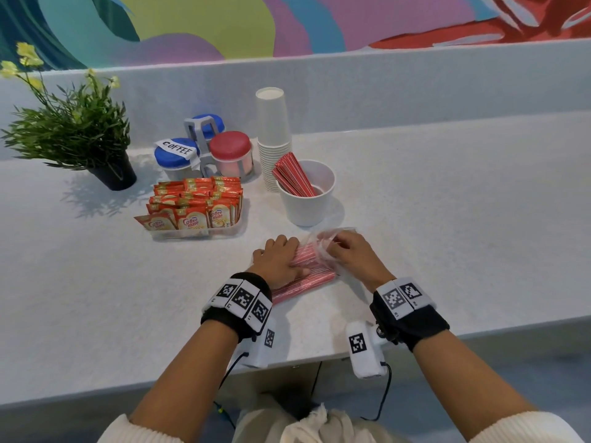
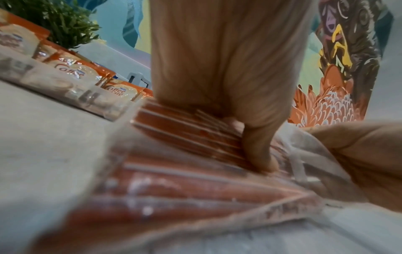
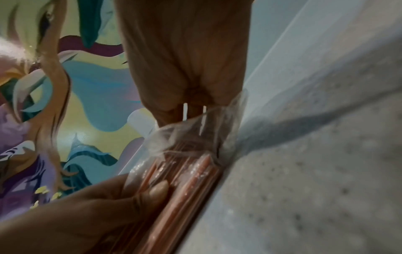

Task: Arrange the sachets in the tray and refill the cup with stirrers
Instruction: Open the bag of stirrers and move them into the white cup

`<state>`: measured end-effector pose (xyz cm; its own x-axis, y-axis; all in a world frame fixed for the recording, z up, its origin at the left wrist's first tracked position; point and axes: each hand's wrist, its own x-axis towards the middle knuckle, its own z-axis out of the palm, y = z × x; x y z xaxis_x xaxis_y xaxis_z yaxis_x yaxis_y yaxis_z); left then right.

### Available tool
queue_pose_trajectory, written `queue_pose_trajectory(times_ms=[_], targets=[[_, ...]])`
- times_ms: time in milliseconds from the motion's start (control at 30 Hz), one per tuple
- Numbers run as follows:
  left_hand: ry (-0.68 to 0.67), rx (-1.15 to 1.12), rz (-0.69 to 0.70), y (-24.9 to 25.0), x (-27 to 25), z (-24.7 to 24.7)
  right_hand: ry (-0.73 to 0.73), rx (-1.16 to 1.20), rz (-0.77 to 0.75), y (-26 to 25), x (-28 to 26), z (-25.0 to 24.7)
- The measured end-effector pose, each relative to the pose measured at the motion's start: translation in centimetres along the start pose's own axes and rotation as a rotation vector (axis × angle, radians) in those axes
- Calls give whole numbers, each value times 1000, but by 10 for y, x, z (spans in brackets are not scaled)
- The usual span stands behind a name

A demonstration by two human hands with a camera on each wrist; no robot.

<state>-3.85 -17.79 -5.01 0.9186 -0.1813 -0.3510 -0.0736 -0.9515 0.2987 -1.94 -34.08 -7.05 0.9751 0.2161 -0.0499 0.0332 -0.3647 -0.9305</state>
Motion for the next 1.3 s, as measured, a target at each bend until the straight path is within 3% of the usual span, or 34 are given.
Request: queue_pose_trajectory(times_ms=[167, 333, 433, 567, 867, 1033, 1133, 1300], targets=[[3, -49, 3, -5, -2, 2, -26, 97, -59, -6, -5, 2], [-20, -116, -44, -11, 1, 1, 76, 171, 73, -2, 10, -22], [-30, -123, -68, -11, 6, 0, 16, 277, 124, -1, 14, -33], [-41, -132, -69, -10, 11, 0, -111, 181, 196, 0, 11, -23], [-90, -170, -65, -14, 11, -4, 125, 332, 85, -7, 20, -42], [-68, -273, -3, -9, 17, -4, 87, 594, 134, -9, 19, -31], [-18, -364, 32, -4, 18, -1, 80, 590, 136, -7, 18, -17], [68, -283, -10, 1, 22, 4, 125, 566, 125, -8, 16, 1]])
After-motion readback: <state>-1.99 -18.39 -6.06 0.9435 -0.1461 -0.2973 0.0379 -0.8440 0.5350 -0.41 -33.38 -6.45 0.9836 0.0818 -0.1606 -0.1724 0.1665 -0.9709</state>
